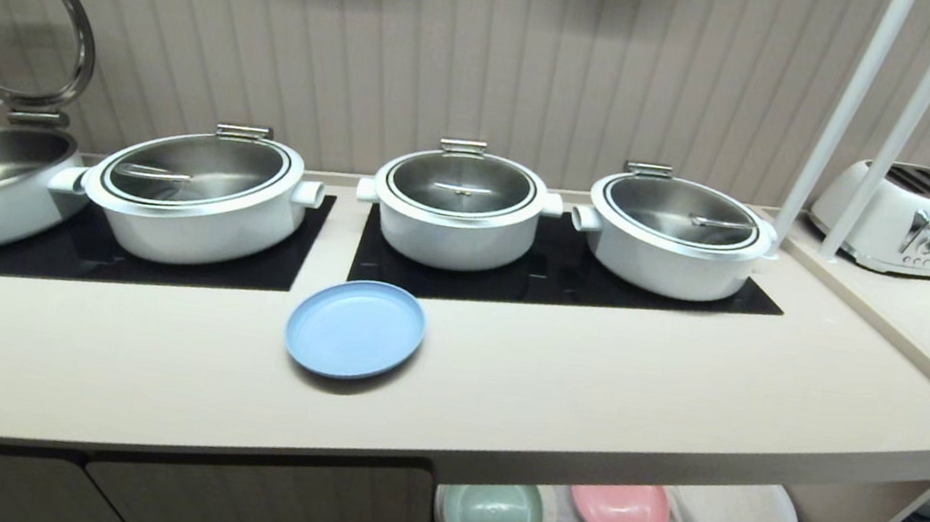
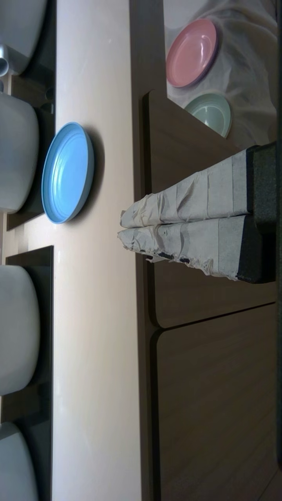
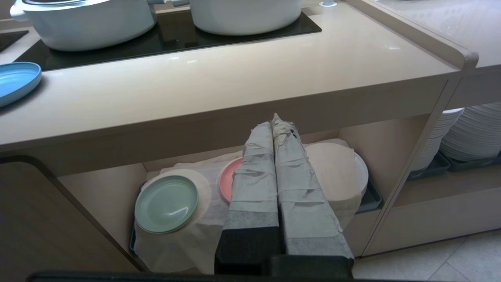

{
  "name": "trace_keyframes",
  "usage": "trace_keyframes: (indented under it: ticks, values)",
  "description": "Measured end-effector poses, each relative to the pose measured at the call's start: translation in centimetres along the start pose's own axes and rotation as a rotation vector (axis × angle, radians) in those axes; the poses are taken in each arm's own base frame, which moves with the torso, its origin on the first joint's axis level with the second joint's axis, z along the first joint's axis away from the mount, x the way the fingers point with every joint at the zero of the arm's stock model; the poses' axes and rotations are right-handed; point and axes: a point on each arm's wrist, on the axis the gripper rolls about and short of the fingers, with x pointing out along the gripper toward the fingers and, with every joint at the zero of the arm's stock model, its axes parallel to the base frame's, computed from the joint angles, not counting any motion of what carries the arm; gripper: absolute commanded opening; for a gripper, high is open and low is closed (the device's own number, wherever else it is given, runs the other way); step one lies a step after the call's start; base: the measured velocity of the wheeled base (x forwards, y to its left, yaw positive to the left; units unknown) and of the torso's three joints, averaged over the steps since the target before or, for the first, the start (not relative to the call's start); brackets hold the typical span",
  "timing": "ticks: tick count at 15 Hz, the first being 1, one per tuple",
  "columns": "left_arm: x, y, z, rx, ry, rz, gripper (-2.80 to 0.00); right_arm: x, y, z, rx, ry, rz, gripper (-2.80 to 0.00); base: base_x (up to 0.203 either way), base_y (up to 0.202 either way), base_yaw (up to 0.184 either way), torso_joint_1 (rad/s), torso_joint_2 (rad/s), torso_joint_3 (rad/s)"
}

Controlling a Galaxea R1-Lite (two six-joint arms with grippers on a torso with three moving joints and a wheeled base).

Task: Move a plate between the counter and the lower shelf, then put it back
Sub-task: Pick up the plate

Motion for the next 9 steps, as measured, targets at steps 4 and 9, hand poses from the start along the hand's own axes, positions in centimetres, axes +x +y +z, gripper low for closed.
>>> trace_keyframes:
  ticks: [4, 9]
  values:
    - [0.00, 0.00, 0.00, 0.000, 0.000, 0.000, -2.80, 0.00, 0.00, 0.00, 0.003, 0.000, 0.001, -2.80, 0.000, 0.000, 0.000, 0.000, 0.00, 0.000]
    - [0.00, 0.00, 0.00, 0.000, 0.000, 0.000, -2.80, 0.00, 0.00, 0.00, 0.003, 0.000, 0.001, -2.80, 0.000, 0.000, 0.000, 0.000, 0.00, 0.000]
